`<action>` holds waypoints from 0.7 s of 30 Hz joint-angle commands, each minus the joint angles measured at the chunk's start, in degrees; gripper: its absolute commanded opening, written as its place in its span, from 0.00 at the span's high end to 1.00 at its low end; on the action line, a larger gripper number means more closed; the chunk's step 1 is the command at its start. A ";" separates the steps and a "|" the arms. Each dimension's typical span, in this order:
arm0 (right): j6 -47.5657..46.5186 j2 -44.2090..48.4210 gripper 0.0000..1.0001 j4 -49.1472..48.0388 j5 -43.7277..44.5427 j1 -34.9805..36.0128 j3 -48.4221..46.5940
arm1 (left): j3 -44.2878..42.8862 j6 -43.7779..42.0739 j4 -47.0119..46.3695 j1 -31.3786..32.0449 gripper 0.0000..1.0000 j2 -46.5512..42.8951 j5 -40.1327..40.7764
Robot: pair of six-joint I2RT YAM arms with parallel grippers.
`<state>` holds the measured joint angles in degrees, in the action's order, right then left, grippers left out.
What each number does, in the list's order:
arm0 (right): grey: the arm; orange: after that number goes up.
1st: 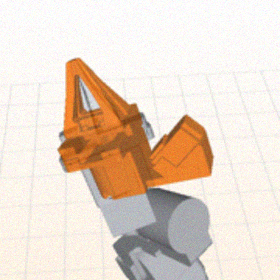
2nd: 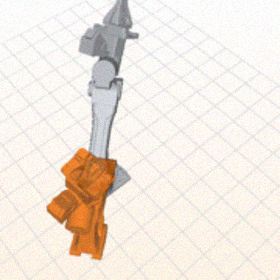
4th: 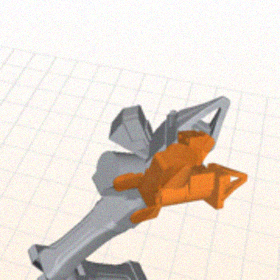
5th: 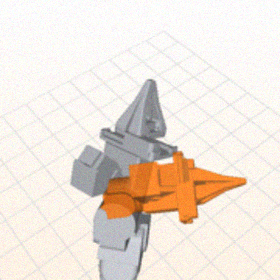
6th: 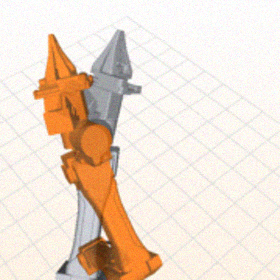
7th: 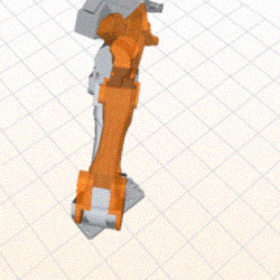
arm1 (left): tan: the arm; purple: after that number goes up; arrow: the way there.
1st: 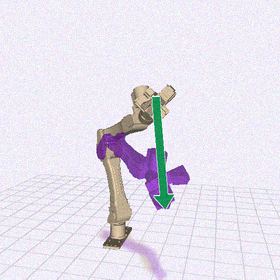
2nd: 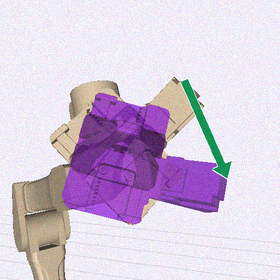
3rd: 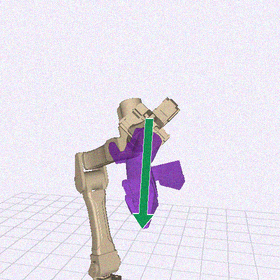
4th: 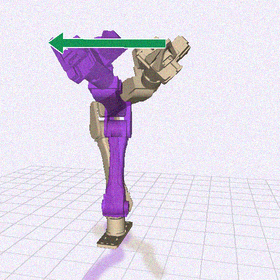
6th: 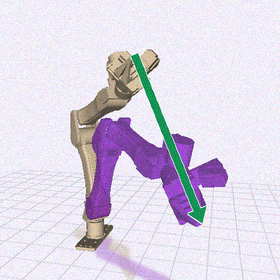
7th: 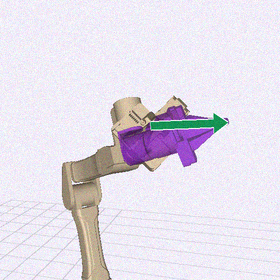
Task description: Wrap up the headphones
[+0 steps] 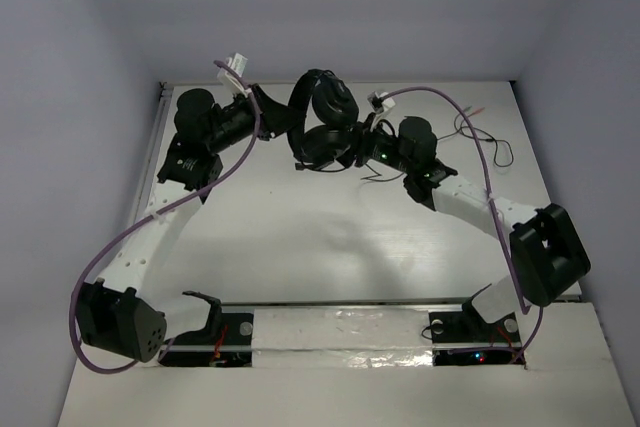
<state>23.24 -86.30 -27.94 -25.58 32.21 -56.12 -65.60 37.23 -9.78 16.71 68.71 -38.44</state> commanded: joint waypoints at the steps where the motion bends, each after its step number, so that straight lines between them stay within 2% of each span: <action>1: 2.06 -2.28 0.48 -9.48 -5.70 -0.21 0.22 | -1.89 6.18 -8.67 -1.76 1.00 -2.61 -2.00; 10: 3.30 -5.98 0.39 -13.54 -7.11 -0.21 4.26 | -7.60 10.31 -8.07 -4.84 1.00 -2.26 -0.15; 21: 2.24 -11.69 0.39 -15.21 -7.29 -0.21 3.82 | -13.50 11.54 -6.31 -8.54 1.00 -3.93 -0.41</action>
<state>25.91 -97.25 -38.22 -31.97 32.21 -51.75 -75.24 46.33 -12.51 8.91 67.68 -38.57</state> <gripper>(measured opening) 0.612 0.076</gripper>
